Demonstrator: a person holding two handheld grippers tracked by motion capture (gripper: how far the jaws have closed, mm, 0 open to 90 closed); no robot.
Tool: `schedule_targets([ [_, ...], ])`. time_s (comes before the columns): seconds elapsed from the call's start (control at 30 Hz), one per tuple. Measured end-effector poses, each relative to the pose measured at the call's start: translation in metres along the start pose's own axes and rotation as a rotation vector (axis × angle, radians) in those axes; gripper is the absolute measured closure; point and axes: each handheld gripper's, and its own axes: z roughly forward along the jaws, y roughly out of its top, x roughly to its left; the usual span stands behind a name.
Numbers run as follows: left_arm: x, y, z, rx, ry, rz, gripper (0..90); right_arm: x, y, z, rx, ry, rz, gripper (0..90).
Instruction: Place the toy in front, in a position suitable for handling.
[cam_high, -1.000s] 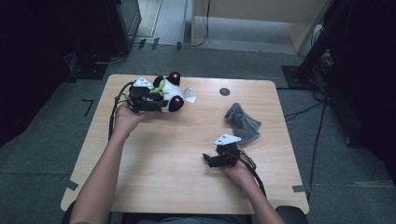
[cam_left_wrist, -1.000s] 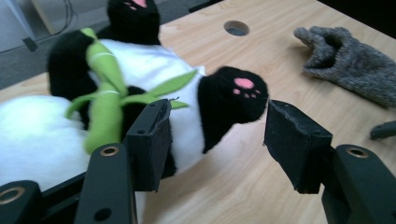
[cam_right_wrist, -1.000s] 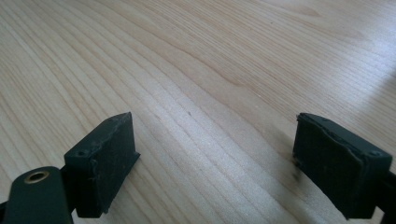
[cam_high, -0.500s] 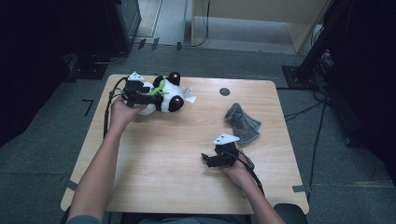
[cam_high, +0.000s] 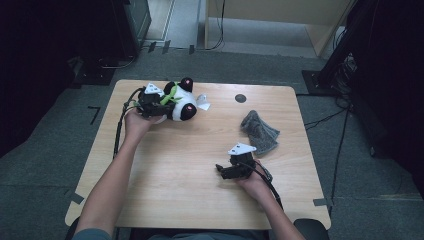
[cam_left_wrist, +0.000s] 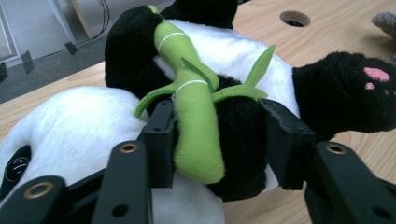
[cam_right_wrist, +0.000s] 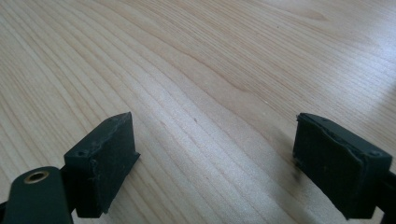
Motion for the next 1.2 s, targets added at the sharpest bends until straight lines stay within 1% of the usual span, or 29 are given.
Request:
schedule_targets([
  [0.07, 0.0, -0.001, -0.001, -0.007, -0.003, 0.001, 58.6, 0.0, 0.0, 0.0, 0.004, -0.01, 0.012, 11.9],
  [0.17, 0.001, 0.0, -0.003, 0.0, -0.02, -0.045, 63.4, 0.0, 0.0, 0.0, 0.006, -0.021, 0.024, 10.0],
  [0.2, 0.001, 0.0, -0.003, 0.0, -0.02, -0.045, 64.7, 0.0, 0.0, 0.0, 0.007, -0.024, 0.024, 9.9],
  [0.23, 0.001, 0.001, -0.004, 0.0, -0.021, -0.06, 66.2, 0.0, 0.0, 0.0, 0.009, -0.026, 0.03, 10.0],
  [0.3, 0.0, 0.002, -0.005, 0.001, -0.014, -0.056, 67.6, 0.001, 0.0, 0.0, 0.009, -0.026, 0.031, 9.9],
  [0.33, 0.0, 0.002, -0.005, 0.001, -0.014, -0.056, 68.2, 0.0, 0.0, 0.0, 0.009, -0.027, 0.031, 9.9],
  [0.4, -0.002, 0.004, -0.008, 0.006, 0.004, -0.04, 68.7, 0.001, 0.0, 0.001, 0.008, -0.032, 0.037, 9.8],
  [0.43, -0.002, 0.004, -0.008, 0.006, 0.004, -0.04, 68.8, 0.001, 0.0, 0.001, 0.008, -0.032, 0.037, 9.8],
  [0.47, -0.002, 0.005, -0.009, 0.004, 0.002, -0.049, 69.0, 0.001, 0.001, 0.001, 0.009, -0.033, 0.039, 9.8],
  [0.53, -0.002, 0.006, -0.011, 0.002, -0.008, -0.071, 69.1, 0.001, 0.001, 0.001, 0.008, -0.033, 0.036, 9.7],
  [0.6, -0.003, 0.006, -0.012, 0.006, -0.011, -0.069, 69.1, 0.001, 0.001, 0.001, 0.008, -0.032, 0.036, 9.7],
  [0.63, -0.004, 0.007, -0.014, 0.007, -0.027, -0.075, 69.1, 0.001, 0.001, 0.001, 0.008, -0.032, 0.036, 9.9],
  [0.7, -0.007, 0.009, -0.016, 0.011, -0.039, -0.079, 69.1, 0.001, 0.001, 0.001, 0.008, -0.035, 0.039, 10.4],
  [0.73, -0.008, 0.01, -0.017, 0.01, -0.043, -0.081, 69.1, 0.001, 0.002, 0.001, 0.011, -0.036, 0.039, 12.3],
  [0.83, -0.012, 0.012, -0.02, 0.01, -0.06, -0.09, 69.1, 0.0, 0.003, 0.0, 0.01, -0.038, 0.034, 17.2],
  [0.93, -0.017, 0.014, -0.022, 0.017, -0.068, -0.09, 69.0, 0.001, 0.005, 0.0, 0.001, -0.069, -0.017, 19.4],
  [0.97, -0.02, 0.015, -0.024, 0.021, -0.074, -0.092, 69.0, 0.003, 0.006, 0.0, 0.003, -0.091, -0.021, 19.5],
  [1.0, -0.02, 0.015, -0.024, 0.021, -0.074, -0.092, 69.0, 0.003, 0.006, 0.0, 0.003, -0.091, -0.021, 19.5],
  [1.03, -0.023, 0.016, -0.025, 0.023, -0.079, -0.086, 69.0, 0.003, 0.008, -0.001, 0.005, -0.101, -0.027, 23.8],
  [1.07, -0.023, 0.016, -0.025, 0.023, -0.079, -0.086, 69.0, 0.003, 0.008, -0.001, 0.004, -0.091, -0.015, 25.0],
  [1.13, -0.028, 0.016, -0.026, 0.026, -0.086, -0.087, 69.0, 0.002, 0.01, 0.0, 0.025, -0.064, 0.013, 23.9],
  [1.17, -0.028, 0.016, -0.026, 0.026, -0.086, -0.087, 68.9, 0.002, 0.01, 0.0, 0.025, -0.064, 0.013, 23.9],
  [1.2, -0.031, 0.015, -0.028, 0.027, -0.091, -0.089, 69.0, 0.001, 0.012, 0.001, 0.038, -0.042, 0.024, 24.5],
])
